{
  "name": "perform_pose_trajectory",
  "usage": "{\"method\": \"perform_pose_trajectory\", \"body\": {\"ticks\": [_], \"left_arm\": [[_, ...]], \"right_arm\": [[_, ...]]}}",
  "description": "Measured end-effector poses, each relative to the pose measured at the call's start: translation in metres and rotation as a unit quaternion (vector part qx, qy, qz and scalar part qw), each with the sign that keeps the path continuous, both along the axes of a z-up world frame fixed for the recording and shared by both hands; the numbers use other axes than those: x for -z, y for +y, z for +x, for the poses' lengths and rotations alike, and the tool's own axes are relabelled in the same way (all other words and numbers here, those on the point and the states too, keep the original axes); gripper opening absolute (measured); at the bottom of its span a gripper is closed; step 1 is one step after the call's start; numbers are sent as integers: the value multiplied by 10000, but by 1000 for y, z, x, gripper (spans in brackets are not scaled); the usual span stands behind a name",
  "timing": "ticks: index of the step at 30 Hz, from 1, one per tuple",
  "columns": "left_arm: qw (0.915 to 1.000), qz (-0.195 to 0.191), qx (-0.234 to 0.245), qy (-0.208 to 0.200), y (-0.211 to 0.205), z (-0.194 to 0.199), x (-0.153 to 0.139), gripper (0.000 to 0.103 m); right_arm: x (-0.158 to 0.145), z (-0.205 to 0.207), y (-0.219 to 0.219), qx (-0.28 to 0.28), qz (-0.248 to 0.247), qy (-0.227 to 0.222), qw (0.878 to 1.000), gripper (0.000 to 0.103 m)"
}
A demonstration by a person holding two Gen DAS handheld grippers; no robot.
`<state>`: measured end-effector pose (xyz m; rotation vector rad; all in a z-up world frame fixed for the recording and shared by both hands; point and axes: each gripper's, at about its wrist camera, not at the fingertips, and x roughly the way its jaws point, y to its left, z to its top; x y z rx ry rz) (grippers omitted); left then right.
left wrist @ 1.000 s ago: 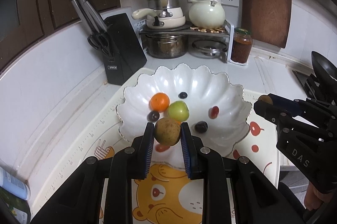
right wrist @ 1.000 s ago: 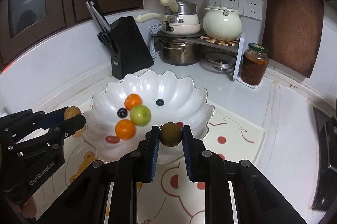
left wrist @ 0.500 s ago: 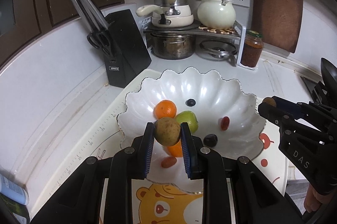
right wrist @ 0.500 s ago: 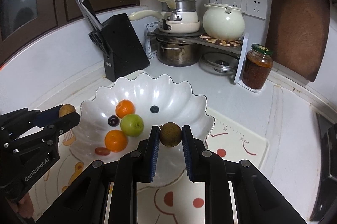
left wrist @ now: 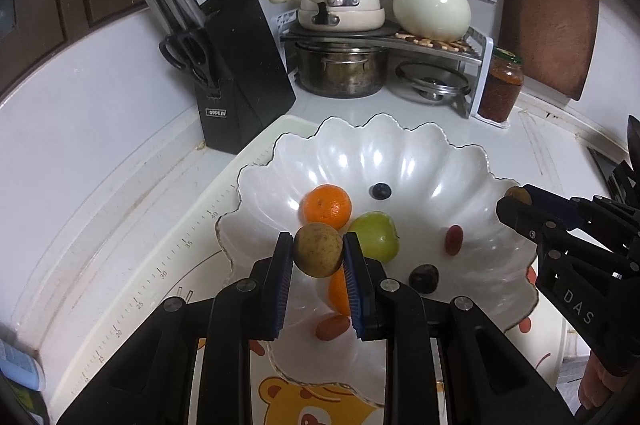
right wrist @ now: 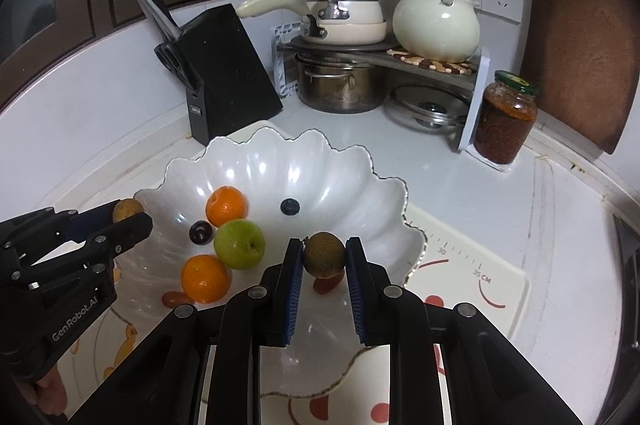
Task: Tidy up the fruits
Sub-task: 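Lift both longans and carry them over the white bowl, then open both grippers to release the longans into the bowl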
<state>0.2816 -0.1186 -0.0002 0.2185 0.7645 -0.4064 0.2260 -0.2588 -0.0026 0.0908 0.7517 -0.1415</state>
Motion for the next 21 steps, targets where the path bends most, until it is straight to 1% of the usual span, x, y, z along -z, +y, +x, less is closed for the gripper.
{"method": "perform_pose_trajectory", "body": {"ticks": [5, 7, 8, 9, 11, 13, 14, 15, 16, 17, 18, 21], "left_arm": [[10000, -28, -16, 87, 2, 4, 5, 27], [10000, -14, -33, 58, 3, 4, 4, 33], [10000, -12, -39, 48, 3, 4, 4, 38], [10000, -10, -54, 32, 4, 4, 4, 41], [10000, 5, -82, 24, 6, 3, 4, 45], [9999, 4, -128, 19, 8, 2, 4, 50], [9999, 4, -166, 14, 10, 2, 3, 55], [9998, 5, -209, 6, 11, 2, 3, 59], [9997, 4, -235, -4, 13, 1, 2, 59], [9997, 8, -259, -20, 14, 0, 1, 60], [9996, 17, -271, -28, 15, -1, 1, 62], [9995, 26, -311, -70, 17, -6, -2, 66]], "right_arm": [[5, 4, 2, -49, 18, 76, 10000, 23], [5, 4, 2, -39, 14, 78, 10000, 23], [5, 4, 2, -23, 5, 75, 10000, 23], [5, 4, 2, -11, -4, 80, 10000, 24], [4, 4, 3, 10, -49, 84, 10000, 24], [3, 2, 4, 49, -123, 65, 9999, 30], [2, 1, 5, 71, -149, 54, 9998, 38], [1, 0, 5, 126, -188, 33, 9997, 49], [0, -1, 5, 178, -219, 10, 9996, 55], [-2, -3, 5, 251, -265, -40, 9993, 62], [-4, -5, 5, 301, -305, -87, 9990, 67], [-9, -12, 6, 382, -375, -171, 9984, 73]]}}
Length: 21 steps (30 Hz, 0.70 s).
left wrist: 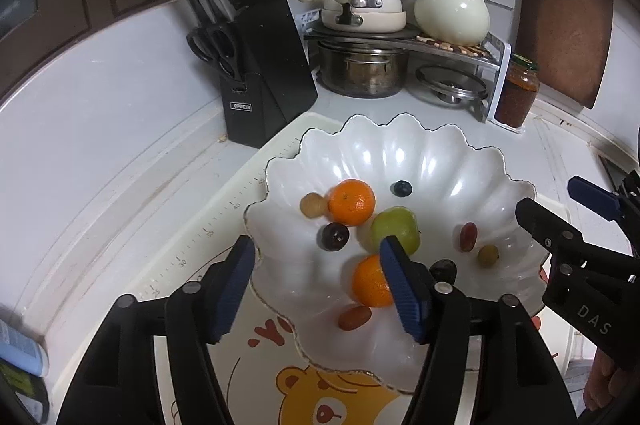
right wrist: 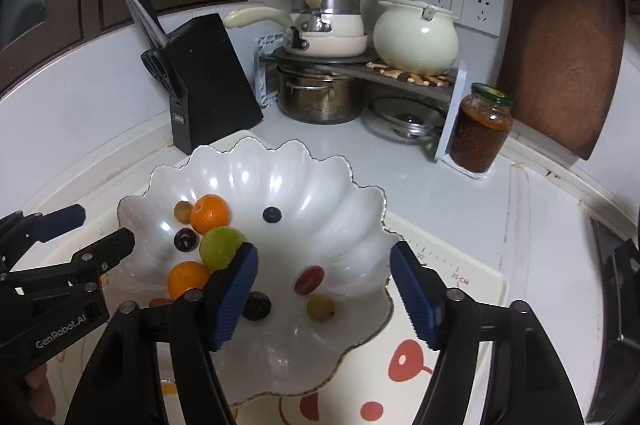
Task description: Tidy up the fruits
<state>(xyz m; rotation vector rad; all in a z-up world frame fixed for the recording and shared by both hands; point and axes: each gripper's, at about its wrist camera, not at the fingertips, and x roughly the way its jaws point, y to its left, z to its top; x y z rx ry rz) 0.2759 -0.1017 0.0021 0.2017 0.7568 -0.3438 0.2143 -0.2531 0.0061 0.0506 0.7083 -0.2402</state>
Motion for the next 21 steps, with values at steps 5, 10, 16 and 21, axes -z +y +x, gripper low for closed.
{"method": "perform_pose_trajectory", "body": {"ticks": [5, 10, 16, 21], "left_arm": [[9999, 4, -127, -109, 2, -10, -8, 80], [9995, -25, -233, -206, 5, -21, -17, 85], [9989, -89, -320, -329, 12, -42, -27, 87], [9985, -128, -356, -385, 17, -61, -31, 87]], "right_arm": [[-6, -9, -3, 72, 33, -74, 9999, 79], [-12, -22, -3, 92, 49, -145, 9998, 79], [-19, -40, 1, 104, 81, -214, 9997, 79], [-23, -55, 3, 109, 95, -246, 9996, 79]]}}
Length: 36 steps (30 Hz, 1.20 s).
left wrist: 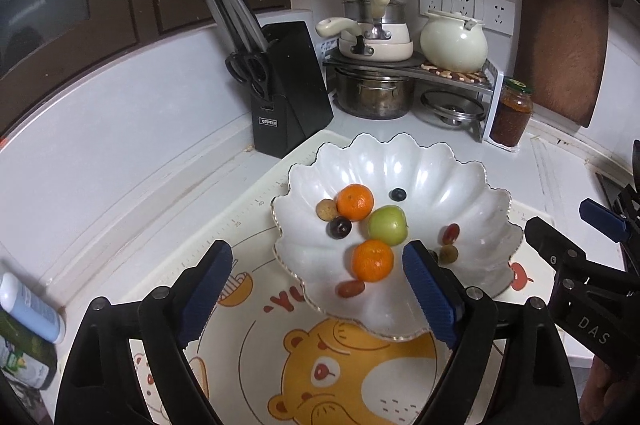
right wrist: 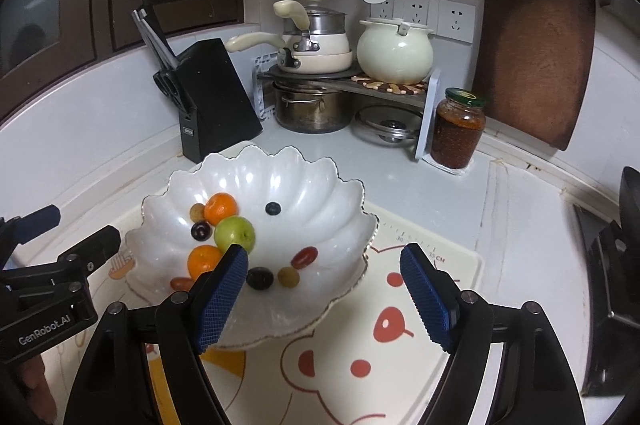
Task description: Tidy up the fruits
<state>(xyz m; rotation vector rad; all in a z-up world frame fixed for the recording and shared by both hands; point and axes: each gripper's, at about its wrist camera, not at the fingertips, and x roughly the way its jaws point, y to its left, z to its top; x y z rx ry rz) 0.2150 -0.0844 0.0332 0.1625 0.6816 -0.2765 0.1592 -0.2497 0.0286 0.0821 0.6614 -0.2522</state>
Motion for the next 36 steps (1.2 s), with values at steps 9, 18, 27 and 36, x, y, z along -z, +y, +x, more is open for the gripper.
{"method": "perform_pose_trajectory", "body": {"ticks": [9, 18, 27, 36], "left_arm": [[9999, -92, -64, -57, 10, -31, -4, 88], [9998, -170, -124, -62, 22, -63, -2, 88], [9997, -166, -140, -142, 29, -94, -3, 88], [9996, -188, -127, -142, 37, -125, -3, 87]], "right_arm": [[-3, -26, 6, -9, 70, -59, 10000, 79], [-2, -52, 16, -22, 85, -114, 9999, 79], [-1, -82, 23, -98, 173, -138, 9997, 79], [1, -111, 27, -59, 278, -161, 9995, 79]]}}
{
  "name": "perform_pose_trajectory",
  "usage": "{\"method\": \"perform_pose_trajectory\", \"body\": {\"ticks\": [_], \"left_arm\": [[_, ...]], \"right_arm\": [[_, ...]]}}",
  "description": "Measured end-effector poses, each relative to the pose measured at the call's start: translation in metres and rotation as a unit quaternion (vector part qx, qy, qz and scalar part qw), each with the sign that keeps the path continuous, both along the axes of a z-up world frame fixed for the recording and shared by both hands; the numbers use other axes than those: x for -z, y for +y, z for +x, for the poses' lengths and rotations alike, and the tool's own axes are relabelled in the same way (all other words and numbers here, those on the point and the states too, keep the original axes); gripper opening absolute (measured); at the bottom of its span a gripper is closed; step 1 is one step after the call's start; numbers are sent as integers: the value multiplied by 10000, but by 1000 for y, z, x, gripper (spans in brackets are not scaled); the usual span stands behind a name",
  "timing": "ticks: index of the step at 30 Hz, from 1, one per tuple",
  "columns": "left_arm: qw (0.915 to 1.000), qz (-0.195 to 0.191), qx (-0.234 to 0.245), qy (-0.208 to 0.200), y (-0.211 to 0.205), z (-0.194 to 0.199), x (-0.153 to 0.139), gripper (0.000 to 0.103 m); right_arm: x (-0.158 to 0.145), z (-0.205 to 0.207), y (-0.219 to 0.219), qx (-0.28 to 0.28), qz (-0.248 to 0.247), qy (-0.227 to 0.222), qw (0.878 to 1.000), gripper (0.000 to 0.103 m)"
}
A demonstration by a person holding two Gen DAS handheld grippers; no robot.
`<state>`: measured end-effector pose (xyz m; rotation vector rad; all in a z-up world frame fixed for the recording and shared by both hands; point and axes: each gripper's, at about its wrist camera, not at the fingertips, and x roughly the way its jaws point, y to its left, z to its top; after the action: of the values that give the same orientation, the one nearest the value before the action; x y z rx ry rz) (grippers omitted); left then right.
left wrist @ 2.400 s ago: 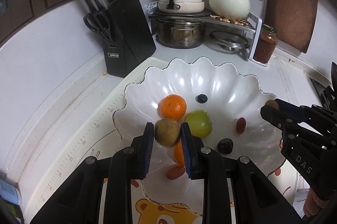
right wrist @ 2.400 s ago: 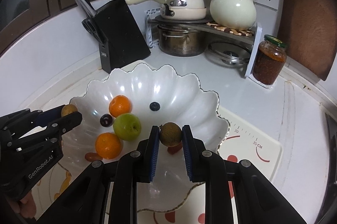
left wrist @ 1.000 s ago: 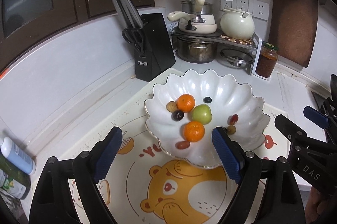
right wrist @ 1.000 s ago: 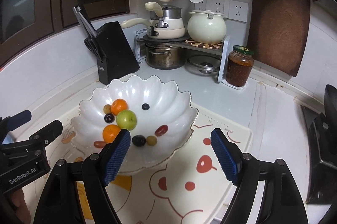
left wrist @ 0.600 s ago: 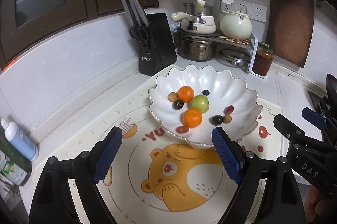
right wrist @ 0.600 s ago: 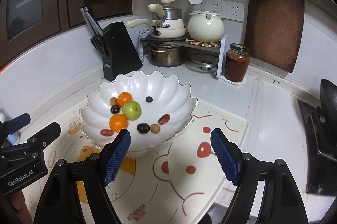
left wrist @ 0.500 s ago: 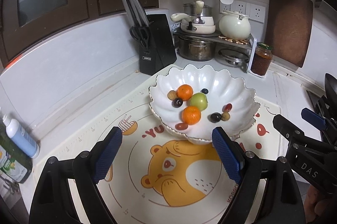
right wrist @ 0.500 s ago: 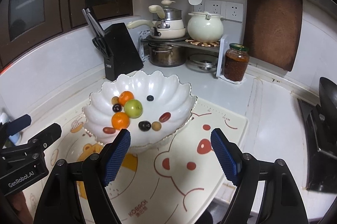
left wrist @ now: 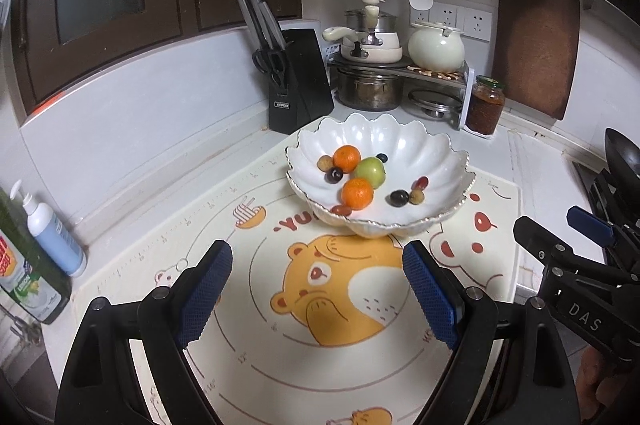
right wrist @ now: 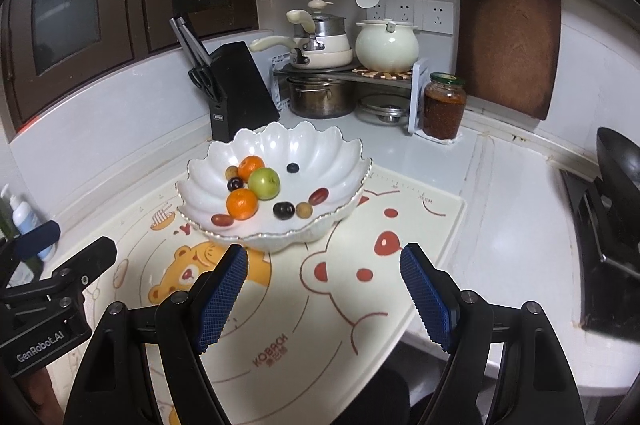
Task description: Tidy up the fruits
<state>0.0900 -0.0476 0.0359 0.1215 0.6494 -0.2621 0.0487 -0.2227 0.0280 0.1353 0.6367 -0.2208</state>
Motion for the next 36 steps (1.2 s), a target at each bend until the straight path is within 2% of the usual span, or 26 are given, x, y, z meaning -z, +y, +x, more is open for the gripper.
{"method": "perform_pose_trajectory", "body": {"ticks": [17, 36], "left_arm": [[10000, 27, 49, -58, 13, -54, 1, 88], [10000, 35, -76, 16, 38, -93, 13, 88]], "right_arm": [[3, -53, 8, 49, 146, -35, 9999, 79], [18, -93, 32, -64, 146, 17, 9999, 79]]}}
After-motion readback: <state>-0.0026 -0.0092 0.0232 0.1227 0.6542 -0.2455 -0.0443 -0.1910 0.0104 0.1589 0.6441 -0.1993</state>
